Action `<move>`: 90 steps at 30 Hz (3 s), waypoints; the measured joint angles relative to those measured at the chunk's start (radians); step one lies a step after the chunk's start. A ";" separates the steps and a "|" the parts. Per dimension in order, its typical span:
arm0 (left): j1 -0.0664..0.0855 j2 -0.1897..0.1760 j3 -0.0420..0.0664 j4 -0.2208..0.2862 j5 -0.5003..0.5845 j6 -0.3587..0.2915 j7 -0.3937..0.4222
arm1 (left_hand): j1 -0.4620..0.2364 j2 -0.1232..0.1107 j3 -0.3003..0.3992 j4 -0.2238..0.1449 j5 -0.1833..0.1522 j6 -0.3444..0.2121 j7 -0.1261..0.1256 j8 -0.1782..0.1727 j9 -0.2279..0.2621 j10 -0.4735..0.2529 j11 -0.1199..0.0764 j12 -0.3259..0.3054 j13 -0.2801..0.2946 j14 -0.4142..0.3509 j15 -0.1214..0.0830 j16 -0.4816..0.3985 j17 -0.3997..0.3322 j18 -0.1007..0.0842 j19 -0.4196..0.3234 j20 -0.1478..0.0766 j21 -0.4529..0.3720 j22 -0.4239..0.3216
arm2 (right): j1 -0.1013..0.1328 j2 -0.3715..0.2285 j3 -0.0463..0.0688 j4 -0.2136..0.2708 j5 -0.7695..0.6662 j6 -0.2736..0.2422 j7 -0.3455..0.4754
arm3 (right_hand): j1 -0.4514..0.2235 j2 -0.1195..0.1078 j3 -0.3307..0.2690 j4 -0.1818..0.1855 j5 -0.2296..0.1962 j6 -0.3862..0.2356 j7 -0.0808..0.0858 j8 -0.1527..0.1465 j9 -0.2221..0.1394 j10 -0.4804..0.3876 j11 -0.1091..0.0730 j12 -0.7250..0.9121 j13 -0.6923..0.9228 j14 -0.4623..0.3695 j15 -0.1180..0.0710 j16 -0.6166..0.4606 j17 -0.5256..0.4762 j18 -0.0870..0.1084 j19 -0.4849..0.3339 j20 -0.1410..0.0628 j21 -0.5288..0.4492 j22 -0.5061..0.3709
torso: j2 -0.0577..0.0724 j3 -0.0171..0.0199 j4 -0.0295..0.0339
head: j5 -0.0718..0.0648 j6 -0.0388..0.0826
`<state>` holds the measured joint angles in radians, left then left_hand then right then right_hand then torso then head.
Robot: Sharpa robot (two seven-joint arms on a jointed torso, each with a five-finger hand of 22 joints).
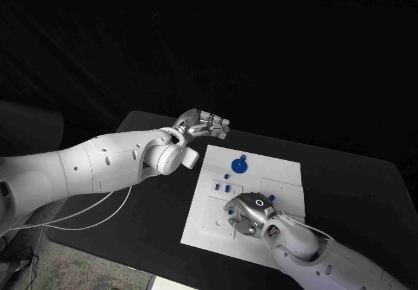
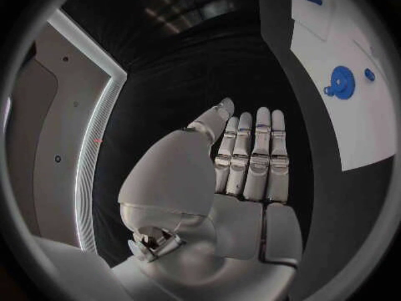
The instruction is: Assemble the parts on the task board
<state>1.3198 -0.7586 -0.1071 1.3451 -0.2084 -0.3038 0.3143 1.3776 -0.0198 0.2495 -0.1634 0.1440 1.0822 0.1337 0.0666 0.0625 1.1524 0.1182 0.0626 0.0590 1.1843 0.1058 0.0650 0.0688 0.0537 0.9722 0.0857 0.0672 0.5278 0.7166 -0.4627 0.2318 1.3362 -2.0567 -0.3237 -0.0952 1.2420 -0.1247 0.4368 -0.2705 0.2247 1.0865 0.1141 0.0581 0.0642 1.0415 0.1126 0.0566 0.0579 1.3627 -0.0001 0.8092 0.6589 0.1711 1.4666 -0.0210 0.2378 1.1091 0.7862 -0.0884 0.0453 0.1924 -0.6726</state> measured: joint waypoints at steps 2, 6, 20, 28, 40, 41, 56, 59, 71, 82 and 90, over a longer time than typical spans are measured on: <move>0.000 -0.001 0.000 0.000 0.000 0.001 -0.001 | 0.000 0.000 0.000 0.000 0.000 0.000 0.000 0.000 0.000 0.000 0.000 0.000 0.000 0.000 0.000 0.000 0.000 0.000 0.000 0.000 0.000 0.000 | 0.000 -0.006 0.000 0.006 0.004 -0.004 0.000 | 0.010 0.001 -0.018 0.001 0.000 -0.002 -0.002 0.000 0.000 0.000 0.000 0.000 0.000 0.000 0.000 0.000 -0.008 0.000 0.000 0.000 -0.005 -0.008 | 0.000 0.0002 0.0000 | -0.001 0.000; 0.000 -0.004 0.000 0.000 0.000 0.002 -0.002 | 0.000 0.000 0.000 0.000 0.000 0.000 0.000 0.000 0.000 0.000 0.000 0.000 0.000 0.000 0.000 0.000 0.000 0.000 0.000 0.000 0.000 0.000 | -0.001 -0.032 0.001 0.042 0.013 -0.015 0.001 | 0.013 0.002 -0.030 0.003 0.000 -0.005 0.002 0.000 0.000 0.000 0.000 0.000 0.000 0.000 0.000 0.000 -0.020 0.001 0.000 0.000 -0.012 -0.016 | 0.000 0.0006 0.0000 | -0.007 0.001; 0.000 -0.014 -0.001 0.000 0.000 0.005 -0.003 | 0.000 0.000 -0.004 0.004 0.000 0.000 0.000 0.000 0.000 0.000 0.000 0.000 0.000 0.000 0.000 0.000 0.001 0.000 0.000 0.000 0.000 -0.010 | 0.034 -0.218 0.110 0.203 0.043 0.008 -0.042 | -0.015 -0.008 0.023 -0.006 -0.024 0.003 -0.010 0.000 0.000 0.099 -0.027 0.000 0.000 0.002 -0.013 0.032 -0.010 0.006 0.000 -0.008 0.008 0.020 | -0.001 -0.0013 -0.0040 | -0.044 0.011; 0.000 -0.015 -0.001 -0.002 0.000 0.006 -0.003 | 0.000 0.000 -0.004 0.004 0.000 0.000 0.000 0.000 0.000 0.000 0.000 0.000 0.000 0.000 0.000 0.000 0.001 0.000 0.000 0.000 0.000 -0.011 | 0.052 -0.263 0.130 0.178 0.056 0.049 -0.084 | 0.054 -0.039 -0.139 0.060 -0.093 -0.071 -0.014 0.000 -0.001 0.037 -0.009 0.000 0.001 -0.010 -0.005 0.032 -0.019 0.006 -0.001 -0.006 -0.018 0.000 | -0.001 0.0001 -0.0052 | -0.057 0.016; 0.000 -0.015 -0.001 -0.005 0.000 0.007 -0.002 | 0.000 0.000 -0.004 0.004 0.000 0.000 0.000 0.000 0.000 0.000 0.000 0.000 0.000 0.000 0.000 0.000 0.001 0.000 0.000 0.000 0.000 -0.011 | 0.055 -0.247 0.132 0.110 0.068 0.118 -0.099 | 0.091 -0.054 -0.178 0.130 -0.098 -0.096 -0.025 0.000 -0.002 0.004 0.000 0.000 0.001 -0.018 0.000 0.032 -0.029 0.006 0.000 0.004 -0.036 -0.019 | 0.000 0.0001 -0.0020 | -0.066 0.015; 0.000 -0.015 -0.001 -0.006 0.000 0.007 -0.002 | 0.000 0.000 -0.004 0.004 0.000 0.000 0.000 0.000 0.000 0.000 0.000 0.000 0.000 0.000 0.000 0.000 0.001 0.000 0.000 0.000 0.000 -0.011 | 0.055 -0.245 0.132 0.106 0.068 0.125 -0.099 | 0.093 -0.052 -0.178 0.130 -0.098 -0.096 -0.025 0.000 -0.002 0.004 0.000 0.000 0.001 -0.018 0.000 0.032 -0.029 0.005 0.000 0.004 -0.036 -0.019 | 0.000 -0.0006 -0.0020 | -0.066 0.015; 0.000 -0.015 -0.001 -0.007 0.000 0.007 -0.002 | 0.000 0.000 -0.004 0.004 0.000 0.000 0.000 0.000 0.000 0.000 0.000 0.000 0.000 0.000 0.000 0.000 0.001 0.000 0.007 0.000 0.000 -0.015 | 0.055 -0.206 0.132 0.070 0.081 0.182 -0.086 | 0.021 0.001 -0.078 0.047 -0.098 -0.044 -0.011 0.000 -0.002 0.083 -0.025 0.000 0.001 -0.003 -0.015 0.039 -0.019 -0.006 -0.002 -0.006 -0.002 0.002 | 0.000 -0.0015 -0.0020 | -0.064 0.012; 0.000 -0.015 -0.001 -0.007 0.000 0.007 -0.002 | 0.000 0.000 -0.004 0.004 0.000 0.000 0.000 0.000 0.000 0.000 0.000 0.000 0.000 0.000 0.000 0.000 0.001 0.000 0.007 0.000 0.000 -0.015 | 0.055 -0.202 0.132 0.068 0.084 0.188 -0.081 | 0.011 0.012 -0.041 0.040 -0.113 -0.030 -0.008 0.000 -0.002 0.104 -0.029 0.000 0.001 0.000 -0.018 0.039 -0.015 -0.009 -0.002 -0.006 0.008 0.006 | 0.000 -0.0014 -0.0021 | -0.064 0.011; 0.000 -0.015 -0.001 -0.007 0.000 0.008 -0.002 | 0.000 0.000 -0.004 0.004 0.000 0.000 0.000 0.000 0.000 0.000 0.000 0.000 0.000 0.000 0.000 0.000 0.001 0.000 0.007 0.000 0.000 -0.015 | 0.056 -0.189 0.132 0.060 0.088 0.199 -0.073 | -0.009 0.016 0.089 0.026 -0.143 0.028 -0.005 0.000 -0.002 0.176 -0.047 0.000 0.001 0.013 -0.030 0.044 -0.002 -0.024 0.000 -0.026 0.036 0.021 | 0.000 -0.0015 -0.0025 | -0.064 0.009; 0.000 -0.016 -0.002 -0.008 0.000 0.008 -0.003 | 0.000 0.000 -0.006 0.006 0.000 0.000 0.000 0.000 0.000 0.000 0.000 0.000 0.000 0.000 0.000 0.000 0.000 0.000 0.007 0.000 0.000 -0.020 | 0.056 -0.184 0.131 0.048 0.073 0.198 -0.073 | -0.009 0.016 0.133 0.032 -0.163 0.038 -0.005 0.000 -0.001 0.174 -0.045 0.000 0.001 0.013 -0.030 0.044 0.004 -0.026 0.000 -0.026 0.040 0.027 | 0.000 -0.0012 -0.0026 | -0.064 0.007; 0.000 -0.017 -0.002 -0.008 0.000 0.009 -0.004 | 0.000 0.000 -0.006 0.006 0.000 0.000 0.000 0.000 0.000 0.000 0.000 0.000 0.000 0.000 0.000 0.000 0.000 0.000 0.007 0.000 0.000 -0.021 | 0.055 -0.183 0.130 0.043 0.059 0.197 -0.075 | -0.013 0.012 0.142 0.039 -0.163 0.041 -0.001 0.000 -0.001 0.157 -0.039 0.000 0.001 0.013 -0.030 0.044 0.006 -0.027 0.000 -0.026 0.039 0.029 | 0.000 -0.0008 -0.0026 | -0.064 0.006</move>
<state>1.3198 -0.7755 -0.1086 1.3367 -0.2080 -0.2952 0.3102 1.3776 -0.0198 0.2430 -0.1569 0.1441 1.0822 0.1337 0.0666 0.0625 1.1524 0.1181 0.0626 0.0590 1.1843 0.1058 0.0650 0.0692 0.0537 0.9792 0.0855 0.0672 0.5066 0.7721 -0.6454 0.3614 1.3788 -1.9973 -0.1271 -0.1704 1.2292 -0.1130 0.5784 -0.2318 0.0618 1.1279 0.1128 0.0581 0.0628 1.1988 0.0734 0.0567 0.0588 1.3755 -0.0303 0.8529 0.6646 0.1445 1.4666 -0.0465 0.2773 1.1376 0.7859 -0.0892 0.0428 0.1286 -0.6663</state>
